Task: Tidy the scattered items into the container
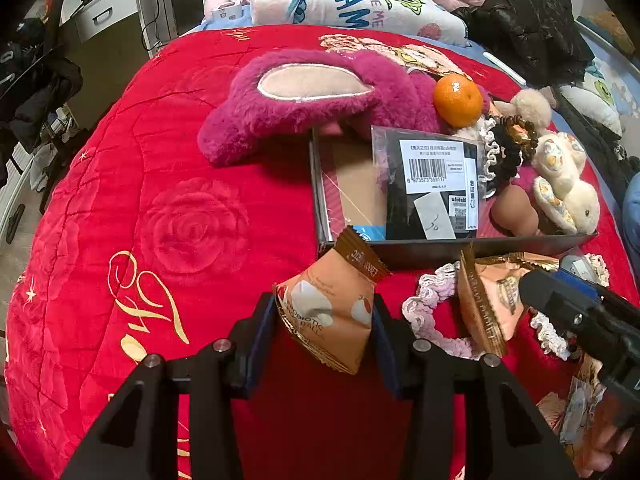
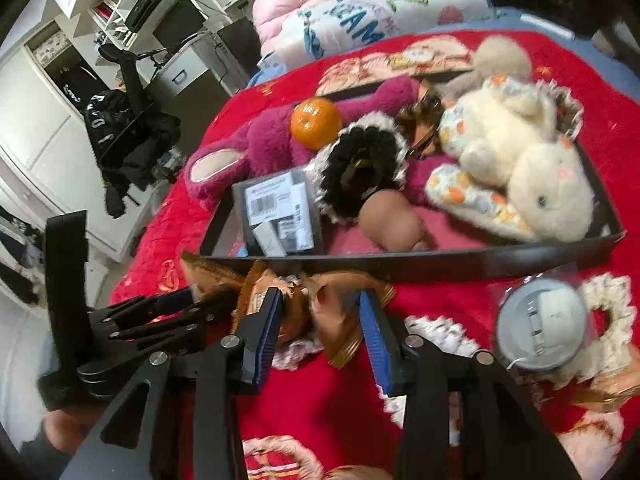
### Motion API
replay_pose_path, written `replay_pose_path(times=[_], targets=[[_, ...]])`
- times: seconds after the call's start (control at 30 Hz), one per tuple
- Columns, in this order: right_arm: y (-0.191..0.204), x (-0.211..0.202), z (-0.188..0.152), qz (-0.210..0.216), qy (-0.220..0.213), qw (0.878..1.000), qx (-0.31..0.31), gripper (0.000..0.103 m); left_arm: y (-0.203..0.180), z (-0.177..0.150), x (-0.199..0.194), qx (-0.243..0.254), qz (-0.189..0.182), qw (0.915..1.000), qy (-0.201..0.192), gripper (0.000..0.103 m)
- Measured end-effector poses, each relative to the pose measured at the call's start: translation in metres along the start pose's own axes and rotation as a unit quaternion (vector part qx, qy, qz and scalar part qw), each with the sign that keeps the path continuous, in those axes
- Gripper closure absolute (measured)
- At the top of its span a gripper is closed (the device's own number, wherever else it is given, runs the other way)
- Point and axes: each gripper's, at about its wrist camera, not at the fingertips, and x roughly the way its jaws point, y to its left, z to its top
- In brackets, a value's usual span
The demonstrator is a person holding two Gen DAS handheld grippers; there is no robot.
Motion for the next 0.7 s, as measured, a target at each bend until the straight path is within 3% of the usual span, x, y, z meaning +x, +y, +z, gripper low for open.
replay_pose_path(times=[0.07,0.13,0.37,0.7], targets=[[0.000,0.002,-0.001,-0.010,0.000,1.000,-0.007,0.048,0.001,-0.001,-0.001,0.000,0.000,1.0000,0.000,0.056],[-0.001,0.003,-0.002,-0.019,-0.003,1.000,-0.010,0.045,0.001,0.000,0.000,0.000,0.000,1.0000,0.000,0.056],[-0.019,0.002,-0.001,-0.001,-0.003,1.000,0.031,0.045,0.002,0.003,0.001,0.000,-0.001,1.0000,0.000,0.056],[-0.013,-0.001,0.002,0.002,-0.009,1.000,0.029,0.047,0.008,0.001,-0.001,0.000,-0.002,1.0000,0.001,0.056]])
